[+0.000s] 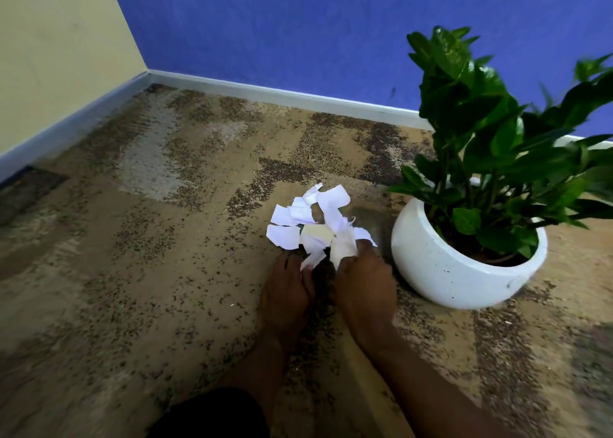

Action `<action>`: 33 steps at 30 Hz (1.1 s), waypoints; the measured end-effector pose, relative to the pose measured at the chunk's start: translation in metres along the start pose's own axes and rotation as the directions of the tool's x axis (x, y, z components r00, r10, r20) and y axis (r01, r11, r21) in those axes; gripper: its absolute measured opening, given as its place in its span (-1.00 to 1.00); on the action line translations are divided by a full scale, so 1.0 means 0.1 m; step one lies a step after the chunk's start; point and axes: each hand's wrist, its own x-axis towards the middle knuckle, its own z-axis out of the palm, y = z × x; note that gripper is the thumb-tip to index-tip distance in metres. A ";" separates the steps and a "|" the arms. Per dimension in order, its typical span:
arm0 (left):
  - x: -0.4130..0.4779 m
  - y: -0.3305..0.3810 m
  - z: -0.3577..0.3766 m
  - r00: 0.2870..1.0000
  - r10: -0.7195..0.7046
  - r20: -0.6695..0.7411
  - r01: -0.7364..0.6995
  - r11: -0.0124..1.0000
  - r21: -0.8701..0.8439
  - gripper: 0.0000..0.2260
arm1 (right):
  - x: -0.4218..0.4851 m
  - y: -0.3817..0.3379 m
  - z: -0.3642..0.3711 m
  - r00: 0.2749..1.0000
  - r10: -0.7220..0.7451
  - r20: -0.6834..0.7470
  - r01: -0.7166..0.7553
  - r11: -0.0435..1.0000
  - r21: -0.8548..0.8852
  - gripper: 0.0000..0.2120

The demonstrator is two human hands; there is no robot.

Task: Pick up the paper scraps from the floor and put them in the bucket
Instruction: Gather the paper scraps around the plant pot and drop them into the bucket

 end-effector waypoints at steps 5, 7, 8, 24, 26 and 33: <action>-0.04 0.10 -0.17 0.983 -0.171 0.070 0.178 0.979 -0.097 -0.74 | -0.16 0.19 -0.50 0.976 0.191 0.103 -0.216 0.914 0.344 -0.85; -0.07 0.28 -0.27 0.950 -0.294 0.108 0.311 0.925 -0.220 -0.76 | -0.24 0.27 -0.75 0.963 0.234 0.136 -0.269 0.879 0.394 -0.81; -0.11 0.42 -0.33 0.938 -0.318 0.137 0.344 0.902 -0.262 -0.78 | -0.27 0.30 -0.88 0.960 0.244 0.136 -0.279 0.870 0.407 -0.79; -0.90 2.96 -0.87 0.889 0.008 0.457 0.254 0.823 -0.508 -0.70 | -0.89 0.87 -2.89 0.867 0.475 0.150 -0.432 0.567 0.701 -0.69; -0.93 3.27 -0.82 0.889 0.058 0.454 0.204 0.838 -0.506 -0.75 | -0.90 0.97 -3.13 0.862 0.489 0.134 -0.420 0.540 0.730 -0.72; -1.01 4.50 -0.50 0.823 0.348 0.450 -0.005 0.795 -0.606 -0.82 | -0.80 1.48 -4.07 0.819 0.547 -0.173 -0.227 0.586 0.778 -0.75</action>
